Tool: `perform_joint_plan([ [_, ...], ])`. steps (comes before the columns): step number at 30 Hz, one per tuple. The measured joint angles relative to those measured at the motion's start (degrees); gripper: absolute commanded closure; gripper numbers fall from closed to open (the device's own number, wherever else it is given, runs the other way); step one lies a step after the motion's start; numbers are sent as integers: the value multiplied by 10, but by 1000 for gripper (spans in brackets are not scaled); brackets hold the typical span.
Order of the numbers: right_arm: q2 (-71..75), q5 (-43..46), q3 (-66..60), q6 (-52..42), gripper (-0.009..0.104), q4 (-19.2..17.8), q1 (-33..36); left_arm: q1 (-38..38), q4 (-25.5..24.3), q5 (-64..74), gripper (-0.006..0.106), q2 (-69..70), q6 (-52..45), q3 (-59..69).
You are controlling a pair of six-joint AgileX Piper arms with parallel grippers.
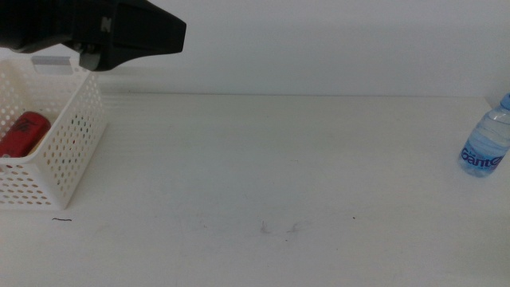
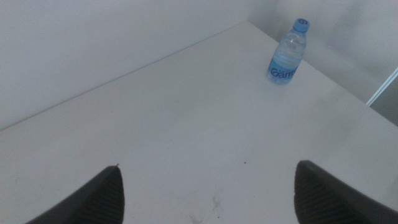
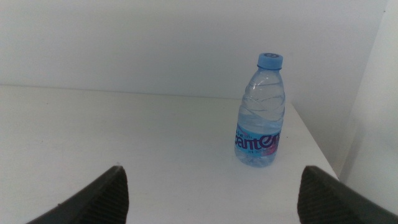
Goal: Use arms to grab the bottles and put them into the dustbin to the left of the table.
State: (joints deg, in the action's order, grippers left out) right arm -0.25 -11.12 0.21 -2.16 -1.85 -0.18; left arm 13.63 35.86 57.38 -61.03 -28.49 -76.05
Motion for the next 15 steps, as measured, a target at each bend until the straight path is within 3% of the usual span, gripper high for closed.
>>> perform_joint_plan([
  [15, 0, 0, 0, 0, 23, 0, 0, 0, 0, -37, 7, 0, -1, 1],
])
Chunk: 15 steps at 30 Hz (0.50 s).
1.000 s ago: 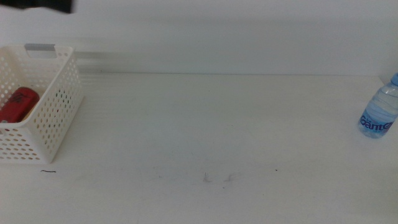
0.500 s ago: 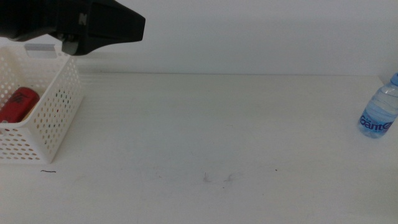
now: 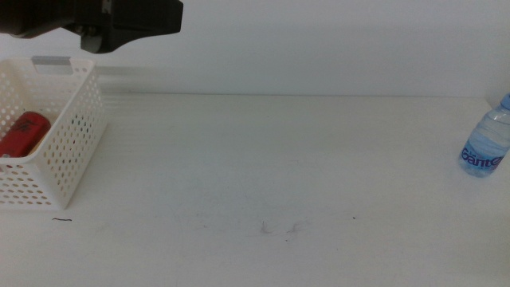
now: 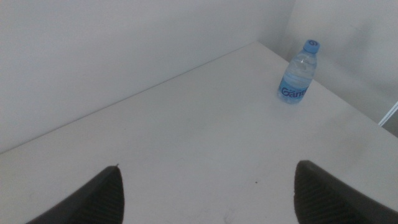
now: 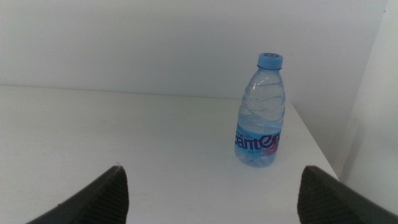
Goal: Use arms to grab the bottles and put them into the dustbin to the left of the table.
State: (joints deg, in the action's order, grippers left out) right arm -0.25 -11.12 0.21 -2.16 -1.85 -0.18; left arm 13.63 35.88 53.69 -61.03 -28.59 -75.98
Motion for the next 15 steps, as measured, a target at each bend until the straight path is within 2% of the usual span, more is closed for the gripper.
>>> perform_joint_plan([
  [8, -14, -20, 20, 0, 23, -3, 0, 0, -11, -1, 7, 1, -1, 0],
  [15, -171, -27, 155, 0, 23, -4, 0, 0, -20, -1, 7, 1, -1, 0],
])
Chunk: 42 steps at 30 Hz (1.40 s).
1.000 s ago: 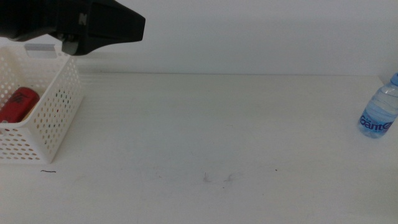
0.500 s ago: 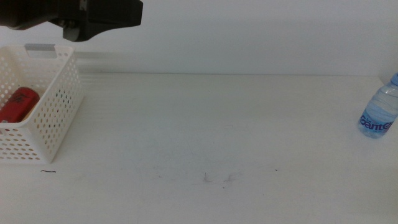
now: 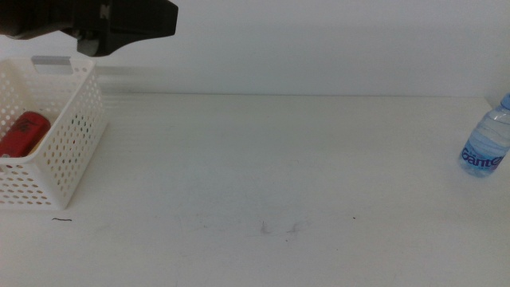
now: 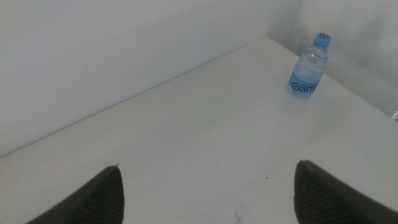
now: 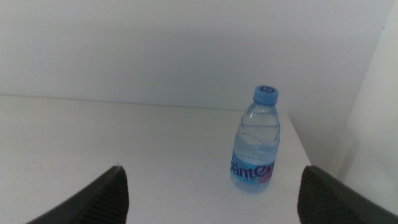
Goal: Use arms to grab the bottles and put them into the dustbin to the left of the table.
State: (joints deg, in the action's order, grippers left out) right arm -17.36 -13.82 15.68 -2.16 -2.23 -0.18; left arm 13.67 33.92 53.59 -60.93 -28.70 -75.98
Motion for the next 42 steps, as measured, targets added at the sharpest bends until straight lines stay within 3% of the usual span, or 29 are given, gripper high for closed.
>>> perform_joint_plan([
  [5, -99, 60, 34, 7, 23, 3, 0, 0, -1, 0, 7, 0, 0, 0],
  [16, -326, 336, -27, 41, 23, 15, 0, 0, -6, 0, 7, 0, 0, 0],
  [28, -458, 435, -28, 47, 23, 15, 0, 0, -6, 0, 7, 0, 0, 0],
  [31, -475, 455, -28, -6, 23, 45, 0, 0, -6, 0, 7, 0, 0, 0],
  [35, -535, 534, -28, -92, 23, 157, 0, 0, -6, 0, 7, 0, 0, 0],
  [37, -572, 568, -28, -109, 23, 191, 0, 0, -6, 0, 7, 0, 0, 0],
  [42, -679, 628, -15, -121, 23, 217, 0, 0, -8, 0, 7, 0, 0, 0],
])
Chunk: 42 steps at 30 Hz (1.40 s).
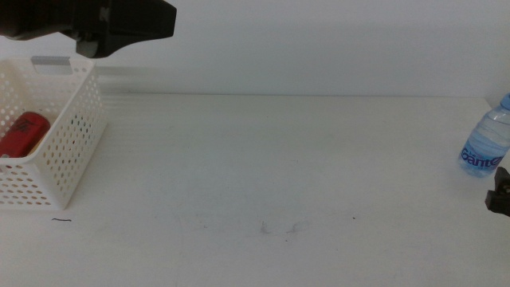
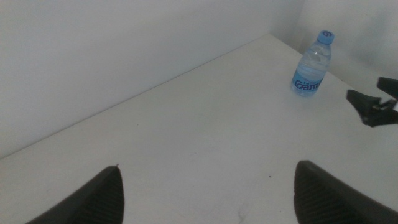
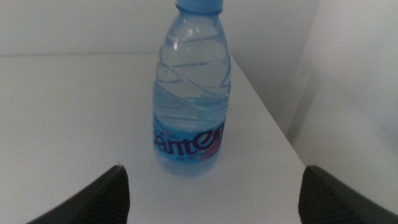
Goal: Use arms to grab the bottles and put them into the dustbin to the left of the table.
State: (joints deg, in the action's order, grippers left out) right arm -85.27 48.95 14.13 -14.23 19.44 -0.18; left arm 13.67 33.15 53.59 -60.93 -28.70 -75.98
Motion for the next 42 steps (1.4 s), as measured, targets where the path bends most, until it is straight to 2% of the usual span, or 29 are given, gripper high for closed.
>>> perform_joint_plan([
  [6, -119, 63, 63, -1, 23, 6, 0, 0, 0, 0, 7, 0, 0, 0],
  [11, -202, 68, 135, -4, 23, 10, 0, 0, 0, 0, 7, 0, 0, 0],
  [23, -327, 71, 286, -48, 24, 46, 0, 0, 0, 0, 7, 0, 0, 0],
  [25, -340, 71, 304, -53, 31, 52, 0, 0, 0, 0, 7, 0, 0, 0],
  [27, -351, 71, 321, -56, 46, 55, 0, 0, 0, 0, 7, 0, 0, 0],
  [30, -358, 67, 337, -56, 91, 56, 0, 0, 0, 0, 7, 0, 0, 0],
  [31, -359, 64, 339, -57, 97, 53, 0, 0, 0, 0, 7, 0, 0, 0],
  [33, -359, 59, 342, -53, 97, 35, 0, 0, 0, 0, 7, 0, 0, 0],
  [36, -344, 36, 342, -46, 97, -17, 16, 0, 0, 0, 7, 0, 0, 0],
  [42, -303, 23, 370, 41, 97, -160, 132, 0, 0, 0, 7, 0, 0, 0],
])
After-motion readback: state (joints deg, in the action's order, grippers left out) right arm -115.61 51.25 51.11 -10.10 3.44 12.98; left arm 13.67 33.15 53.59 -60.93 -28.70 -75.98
